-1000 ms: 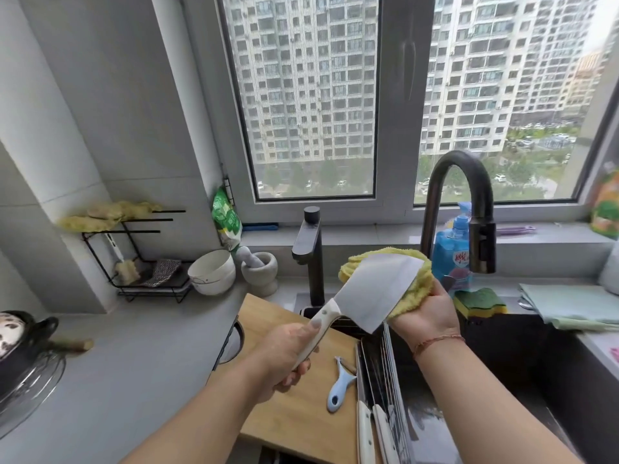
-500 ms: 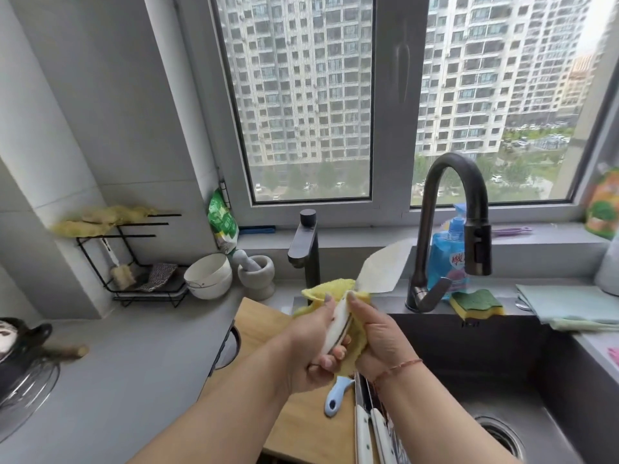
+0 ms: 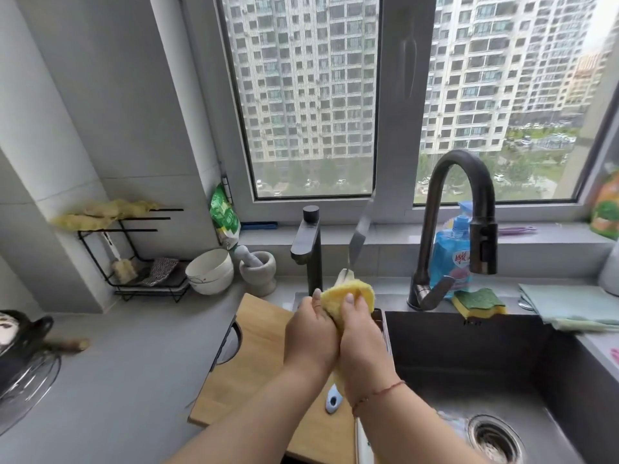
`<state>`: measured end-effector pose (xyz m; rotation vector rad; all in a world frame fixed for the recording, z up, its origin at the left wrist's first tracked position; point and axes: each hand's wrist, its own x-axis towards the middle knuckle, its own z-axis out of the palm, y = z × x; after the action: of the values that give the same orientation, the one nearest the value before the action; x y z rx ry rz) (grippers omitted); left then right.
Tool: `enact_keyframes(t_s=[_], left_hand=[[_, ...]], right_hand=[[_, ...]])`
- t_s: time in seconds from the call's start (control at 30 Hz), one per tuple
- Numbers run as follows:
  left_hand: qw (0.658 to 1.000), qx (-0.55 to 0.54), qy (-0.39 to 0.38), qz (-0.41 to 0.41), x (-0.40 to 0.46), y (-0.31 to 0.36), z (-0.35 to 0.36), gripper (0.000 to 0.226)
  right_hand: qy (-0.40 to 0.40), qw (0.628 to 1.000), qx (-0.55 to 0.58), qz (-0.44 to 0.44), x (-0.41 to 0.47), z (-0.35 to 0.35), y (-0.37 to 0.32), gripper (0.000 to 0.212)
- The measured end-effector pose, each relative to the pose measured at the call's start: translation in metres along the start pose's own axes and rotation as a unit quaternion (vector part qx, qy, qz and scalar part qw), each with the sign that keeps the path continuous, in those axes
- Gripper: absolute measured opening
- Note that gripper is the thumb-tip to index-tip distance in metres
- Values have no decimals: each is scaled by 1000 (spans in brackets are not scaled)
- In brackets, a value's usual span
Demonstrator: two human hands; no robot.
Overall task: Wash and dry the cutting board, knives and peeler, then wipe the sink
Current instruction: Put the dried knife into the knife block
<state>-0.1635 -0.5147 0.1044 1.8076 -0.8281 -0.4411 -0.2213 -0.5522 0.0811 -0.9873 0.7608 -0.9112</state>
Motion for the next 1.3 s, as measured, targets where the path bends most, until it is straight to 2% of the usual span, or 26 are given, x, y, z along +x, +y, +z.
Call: enact_keyframes(t_s=[0.07, 0.13, 0.23, 0.33, 0.37, 0.4, 0.47, 0.53, 0.63, 0.73, 0.87, 0.97, 1.03, 1.13, 1.23, 1.3], left_hand=[[1000, -22, -7, -17, 1, 3, -2, 40], [992, -97, -60, -52, -2, 5, -4, 47], [958, -203, -157, -128, -6, 11, -11, 53], [915, -256, -237, -202, -8, 18, -17, 61], [912, -256, -243, -209, -9, 19, -17, 64], [922, -240, -228, -201, -10, 19, -16, 67], [963, -177, -151, -136, -11, 19, -11, 68], [992, -95, -81, -20, -17, 18, -7, 58], [994, -6, -42, 103, -23, 15, -6, 46], [987, 40, -22, 156, -19, 13, -8, 41], [985, 8, -33, 170, -11, 5, -12, 55], [981, 16, -73, 179, -5, -6, -16, 63], [979, 7, -103, 175, -5, -9, -18, 65], [978, -23, -135, 159, -4, -11, -21, 67], [975, -23, -157, 156, -1, -10, -28, 57], [977, 8, -149, 151, 1, -10, -35, 52]], right_hand=[[5, 1000, -7, 4, -1, -1, 0, 29], [-2, 999, 27, 29, 7, -5, -9, 33], [-12, 994, 97, 42, 16, -14, -29, 55], [-23, 988, 147, 38, 20, -19, -46, 68], [-37, 987, 152, 39, 19, -19, -49, 71], [-52, 986, 155, 35, 19, -18, -52, 75], [-64, 986, 154, 6, 19, -14, -56, 75], [-46, 984, 168, -28, 19, -13, -57, 55], [-44, 981, 178, -68, 14, -13, -60, 24], [-57, 980, 175, -71, 7, -14, -59, 36], [-81, 986, 121, -77, 2, -15, -55, 62], [-93, 988, 55, -110, 4, -22, -50, 82], [-98, 987, 46, -116, 7, -28, -47, 88], [-99, 988, 28, -118, 12, -32, -43, 83], [-106, 989, 32, -103, 17, -39, -37, 66], [-83, 994, 31, -69, 17, -44, -28, 53]])
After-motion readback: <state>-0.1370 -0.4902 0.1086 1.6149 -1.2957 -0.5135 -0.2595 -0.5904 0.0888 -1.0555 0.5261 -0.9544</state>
